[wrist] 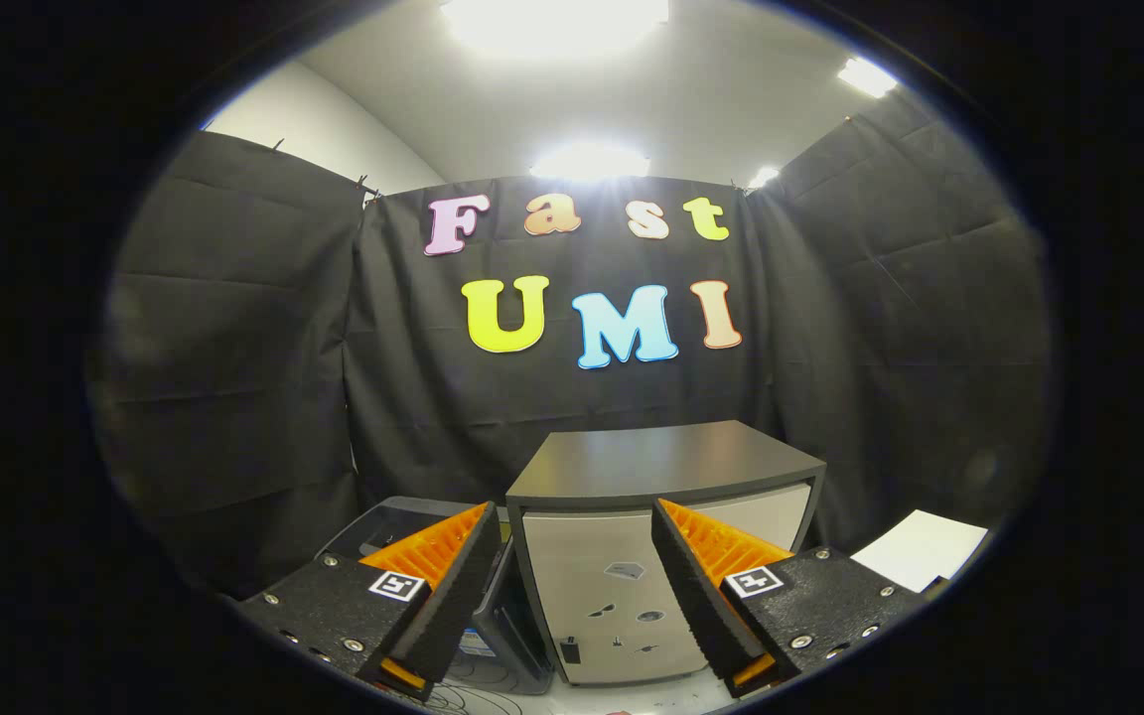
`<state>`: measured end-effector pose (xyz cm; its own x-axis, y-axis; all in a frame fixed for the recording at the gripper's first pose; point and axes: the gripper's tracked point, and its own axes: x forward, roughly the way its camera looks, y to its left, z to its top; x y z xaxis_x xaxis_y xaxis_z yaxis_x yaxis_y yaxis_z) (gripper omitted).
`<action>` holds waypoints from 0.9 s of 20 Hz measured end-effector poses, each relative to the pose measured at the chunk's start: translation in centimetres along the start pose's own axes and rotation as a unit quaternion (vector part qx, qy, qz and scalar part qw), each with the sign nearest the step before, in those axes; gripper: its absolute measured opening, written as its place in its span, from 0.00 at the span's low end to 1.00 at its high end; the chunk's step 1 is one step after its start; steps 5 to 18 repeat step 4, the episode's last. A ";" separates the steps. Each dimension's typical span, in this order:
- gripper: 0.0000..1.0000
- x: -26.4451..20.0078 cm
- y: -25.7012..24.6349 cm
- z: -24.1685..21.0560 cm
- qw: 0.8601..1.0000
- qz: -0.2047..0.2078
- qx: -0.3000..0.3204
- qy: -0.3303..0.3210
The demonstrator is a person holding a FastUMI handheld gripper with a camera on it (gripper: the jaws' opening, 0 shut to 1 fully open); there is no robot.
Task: Put the clothes into the washing machine and then close the washing machine lid.
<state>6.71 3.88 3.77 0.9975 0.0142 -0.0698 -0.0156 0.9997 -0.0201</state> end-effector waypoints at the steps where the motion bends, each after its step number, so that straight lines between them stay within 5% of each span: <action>1: 0.94 0.1 -0.1 0.0 1.000 0.000 0.000 0.000; 18: 0.94 0.1 -0.4 0.0 1.000 0.000 0.002 0.001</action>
